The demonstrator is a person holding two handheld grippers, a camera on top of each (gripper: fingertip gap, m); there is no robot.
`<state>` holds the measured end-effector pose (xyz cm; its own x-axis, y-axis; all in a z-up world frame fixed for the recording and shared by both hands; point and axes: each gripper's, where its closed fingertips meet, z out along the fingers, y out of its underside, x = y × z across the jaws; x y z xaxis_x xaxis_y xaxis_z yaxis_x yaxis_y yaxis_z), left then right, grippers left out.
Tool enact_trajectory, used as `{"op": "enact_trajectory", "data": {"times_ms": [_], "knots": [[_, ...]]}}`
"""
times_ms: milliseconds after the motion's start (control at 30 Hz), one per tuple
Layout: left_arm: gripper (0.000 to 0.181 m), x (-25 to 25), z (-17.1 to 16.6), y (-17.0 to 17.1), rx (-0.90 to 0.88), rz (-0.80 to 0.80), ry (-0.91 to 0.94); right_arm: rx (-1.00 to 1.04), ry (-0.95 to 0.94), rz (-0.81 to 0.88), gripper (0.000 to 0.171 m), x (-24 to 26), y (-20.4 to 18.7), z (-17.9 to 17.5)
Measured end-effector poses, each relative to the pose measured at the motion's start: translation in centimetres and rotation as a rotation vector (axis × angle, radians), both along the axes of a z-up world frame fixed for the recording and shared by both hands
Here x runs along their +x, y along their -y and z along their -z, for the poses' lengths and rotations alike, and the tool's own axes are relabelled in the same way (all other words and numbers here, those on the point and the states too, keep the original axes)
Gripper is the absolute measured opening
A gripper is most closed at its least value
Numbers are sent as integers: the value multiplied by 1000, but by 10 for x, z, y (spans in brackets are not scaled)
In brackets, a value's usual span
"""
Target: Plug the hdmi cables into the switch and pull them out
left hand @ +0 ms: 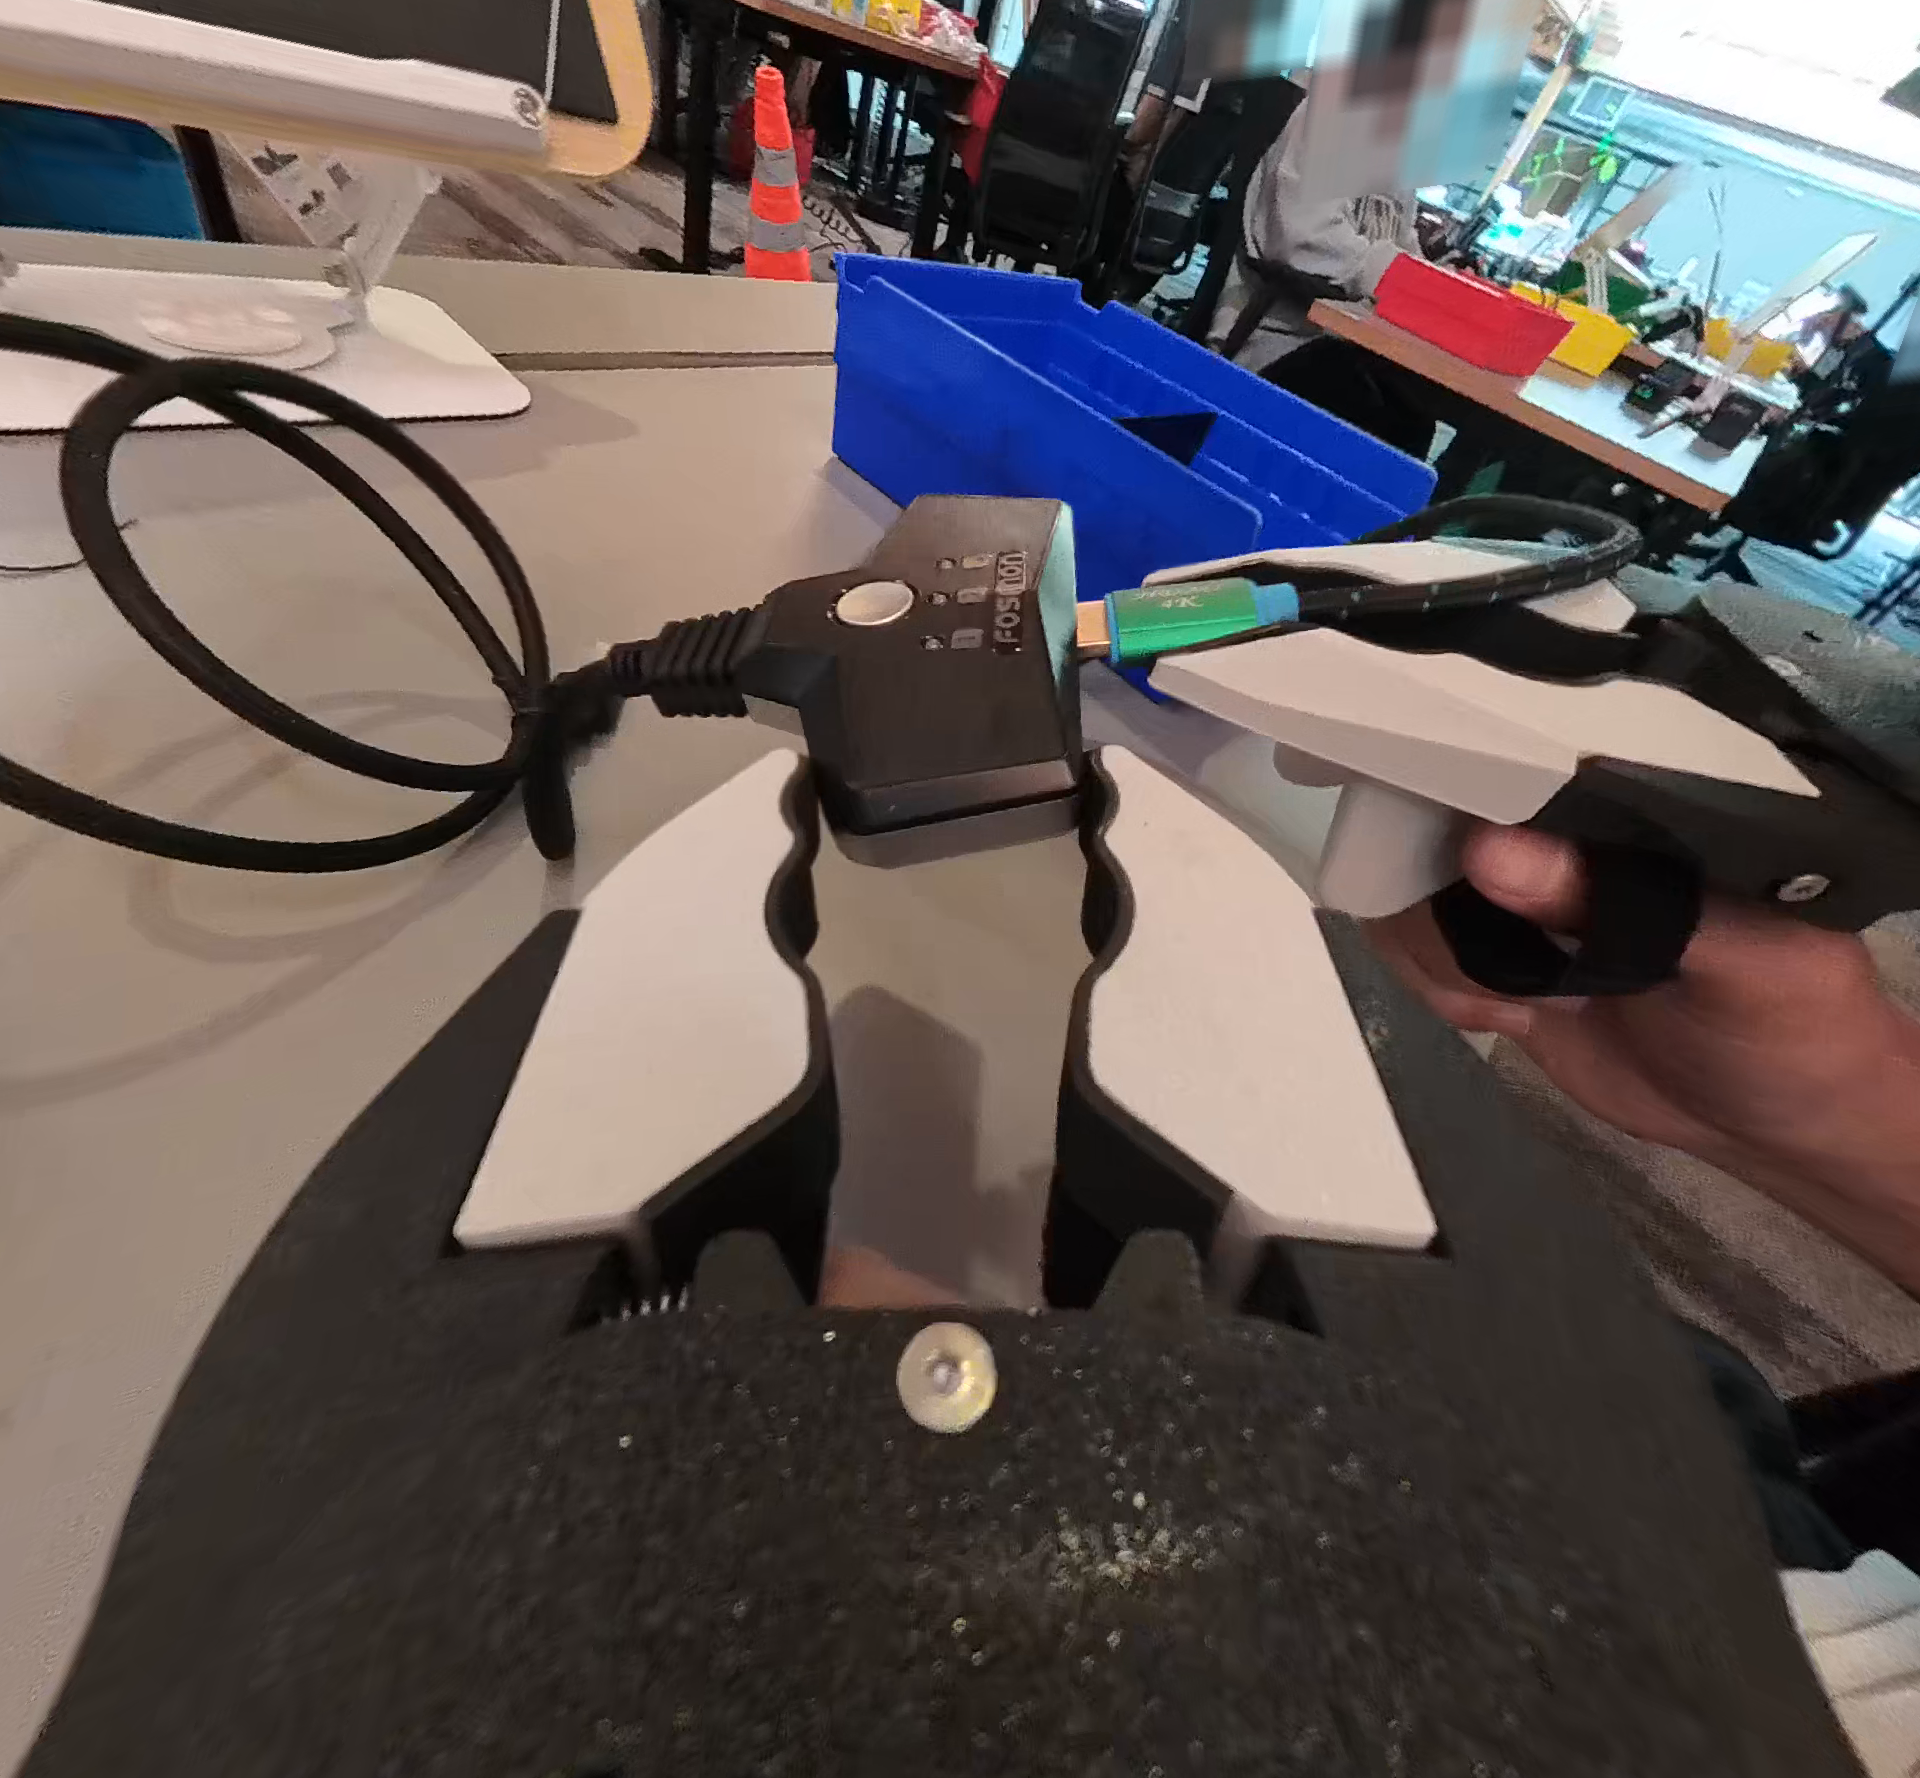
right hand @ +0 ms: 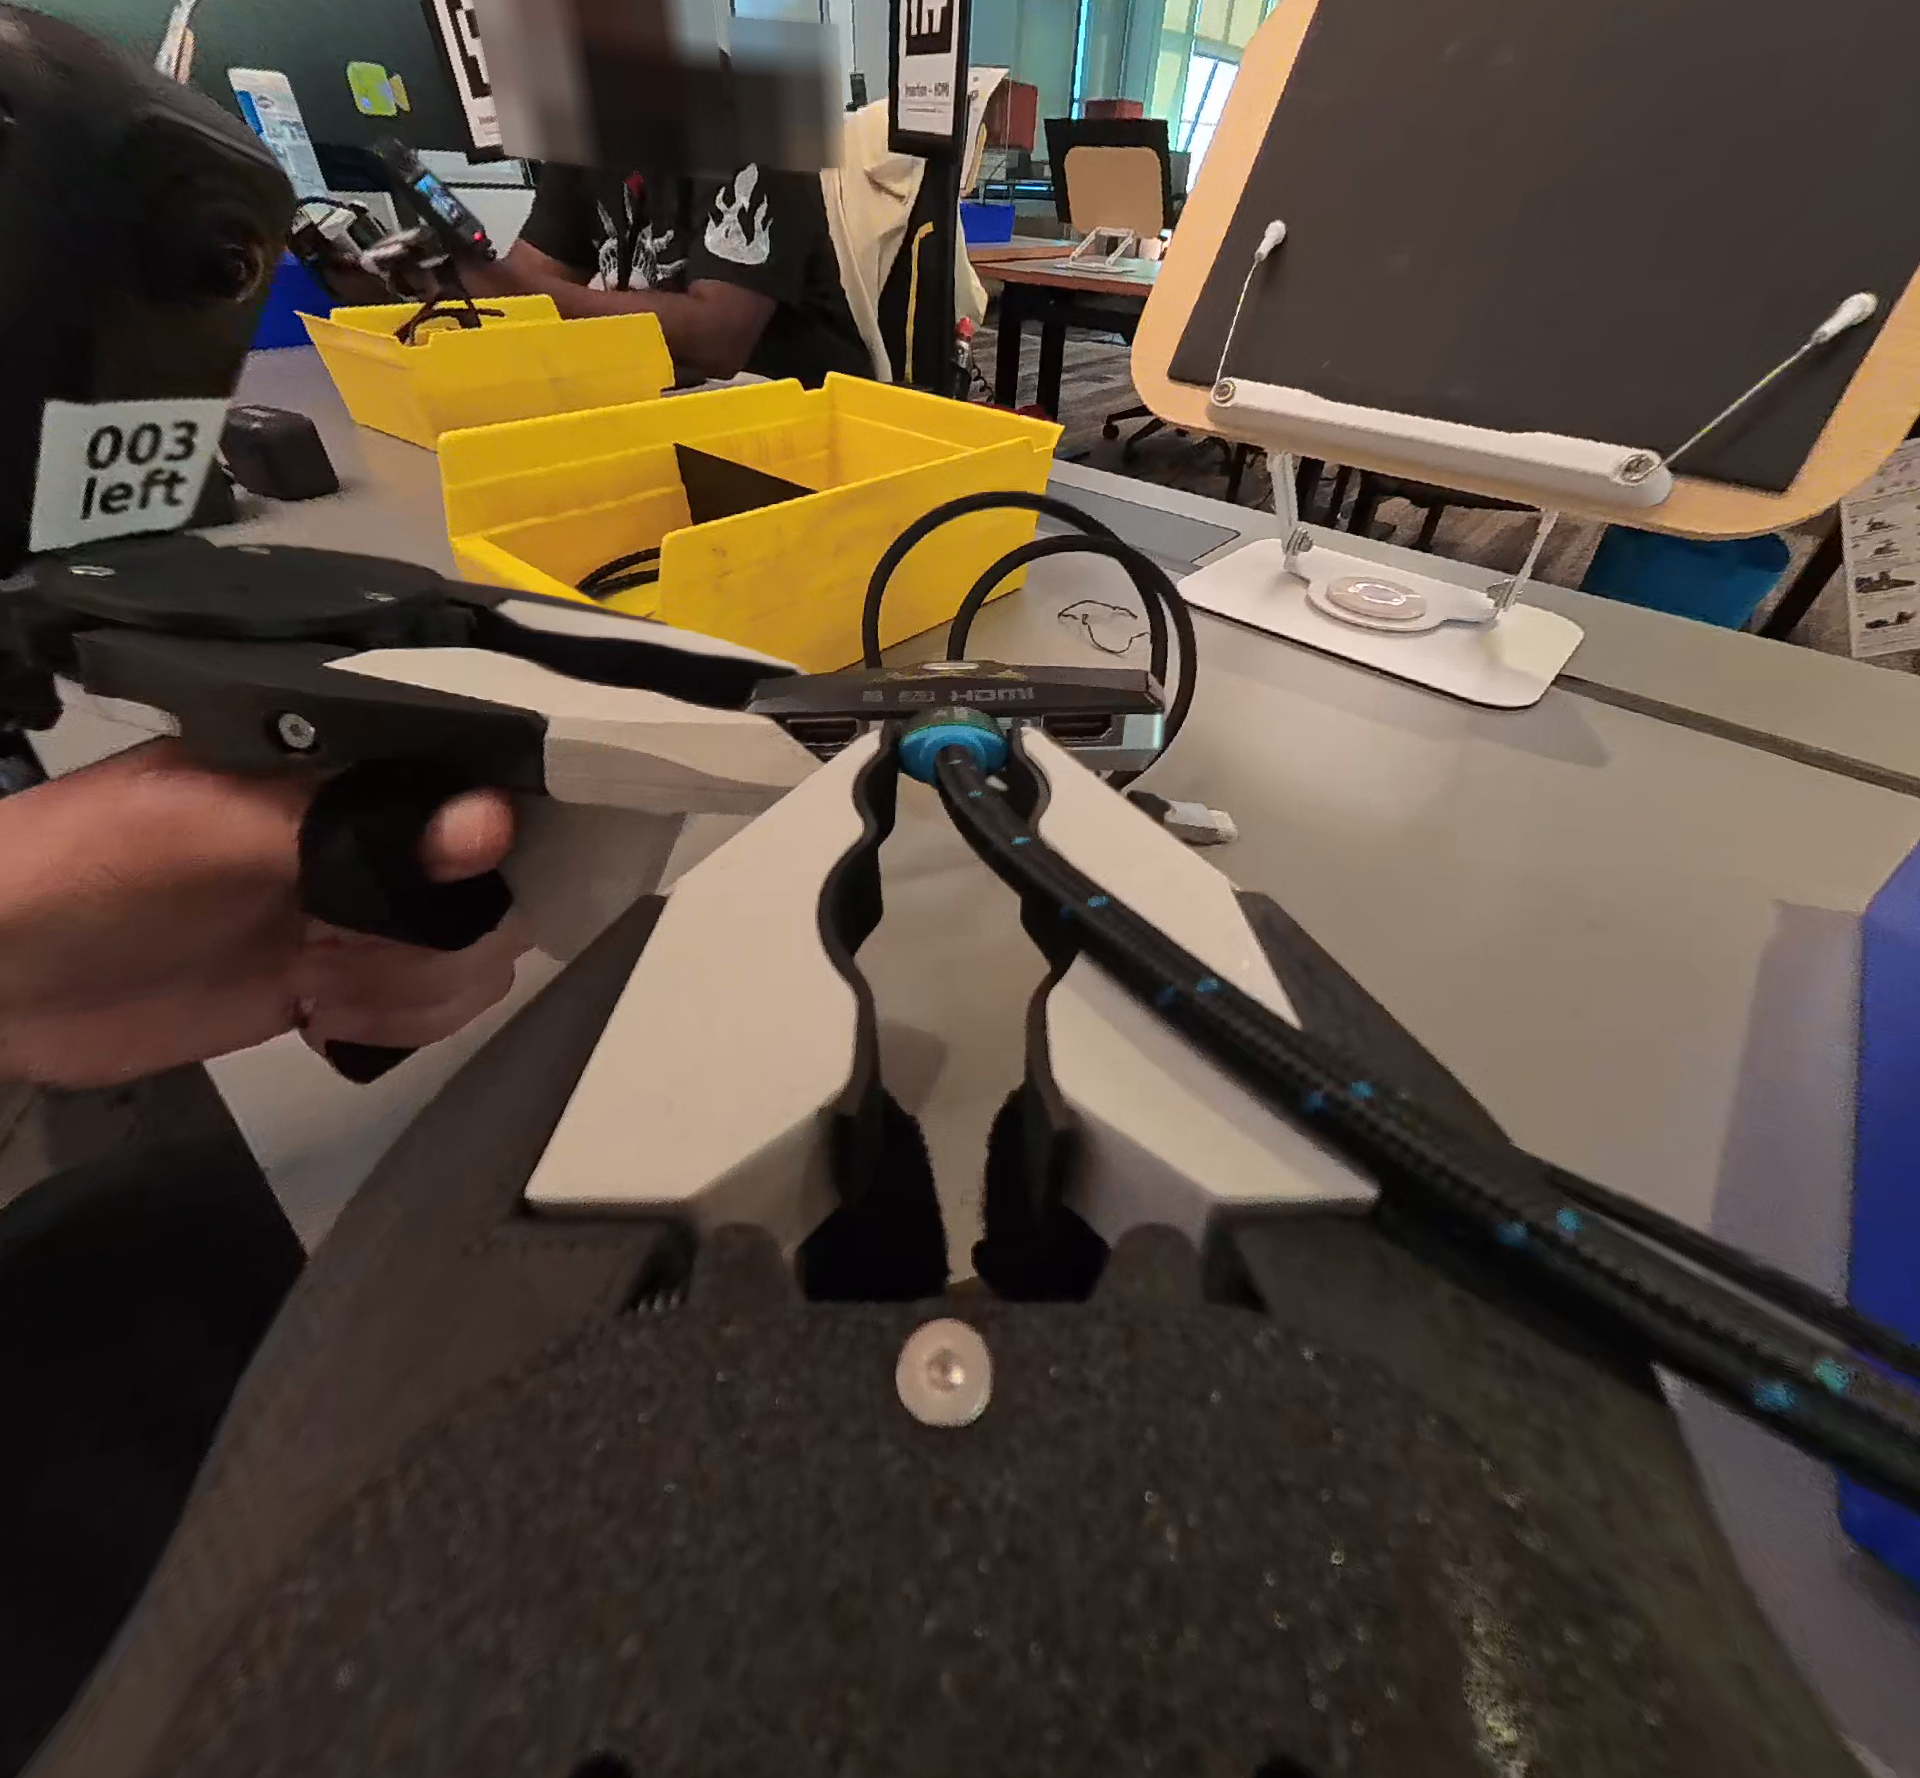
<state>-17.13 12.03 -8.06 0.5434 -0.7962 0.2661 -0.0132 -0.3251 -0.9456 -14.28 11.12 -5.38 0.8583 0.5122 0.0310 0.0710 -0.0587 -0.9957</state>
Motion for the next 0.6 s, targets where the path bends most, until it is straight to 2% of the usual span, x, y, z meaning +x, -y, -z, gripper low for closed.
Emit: {"op": "enact_trajectory", "data": {"times_ms": [233,333,600], "knots": [[48,0,-1,-2,31,6,-10,-66,-38,-26,20,2,1,4],[48,-3,-1,-6,35,-15,-19,-57,-55,-20,31,3,6,0],[47,-5,2,-6,56,-7,-56,-41,-60,-10,19,3,6,-2]]}}
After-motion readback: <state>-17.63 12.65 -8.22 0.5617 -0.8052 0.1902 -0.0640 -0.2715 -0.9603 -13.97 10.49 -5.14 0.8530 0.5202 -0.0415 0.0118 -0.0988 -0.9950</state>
